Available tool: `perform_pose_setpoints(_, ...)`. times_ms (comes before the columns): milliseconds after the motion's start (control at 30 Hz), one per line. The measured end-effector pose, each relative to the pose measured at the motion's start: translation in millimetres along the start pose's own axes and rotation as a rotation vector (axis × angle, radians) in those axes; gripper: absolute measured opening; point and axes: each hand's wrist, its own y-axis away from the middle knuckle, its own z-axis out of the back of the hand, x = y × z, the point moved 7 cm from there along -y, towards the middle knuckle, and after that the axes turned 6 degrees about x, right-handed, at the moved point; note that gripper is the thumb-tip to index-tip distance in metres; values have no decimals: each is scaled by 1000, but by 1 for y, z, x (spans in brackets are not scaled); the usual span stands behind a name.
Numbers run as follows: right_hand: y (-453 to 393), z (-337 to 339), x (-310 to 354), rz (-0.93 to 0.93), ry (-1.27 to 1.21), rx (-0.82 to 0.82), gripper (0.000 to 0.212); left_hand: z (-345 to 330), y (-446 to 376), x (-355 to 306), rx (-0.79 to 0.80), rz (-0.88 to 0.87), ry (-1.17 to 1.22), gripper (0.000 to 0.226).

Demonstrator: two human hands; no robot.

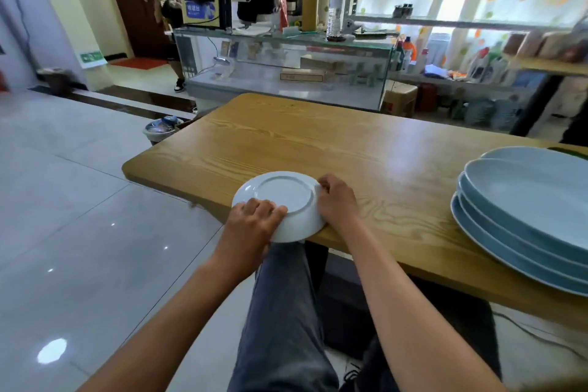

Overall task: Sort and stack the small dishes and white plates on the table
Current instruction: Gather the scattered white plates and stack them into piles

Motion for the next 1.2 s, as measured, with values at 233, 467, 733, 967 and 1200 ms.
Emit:
perform_pose_setpoints(233, 46, 43, 18, -8, -360, -119, 22, 57, -21, -25, -261, -43, -73, 39)
perform_pose_setpoints(467, 71, 139, 62, 245, -508, -378, 40, 131, -86, -41, -440, -49, 123, 37)
perform_pose_setpoints(733, 49, 228, 86, 395, -210, -444, 54, 205, -180, -80, -680, -46, 453, 18)
perform_pose_setpoints(967, 48, 278, 46, 399, 309, -427, 71, 207, -275, -140, -525, 89, 1002, 17)
perform_pose_setpoints(1200, 108, 352, -1, 330, 795, -789, 46, 185, -312, -253, -173, -17, 1571, 14)
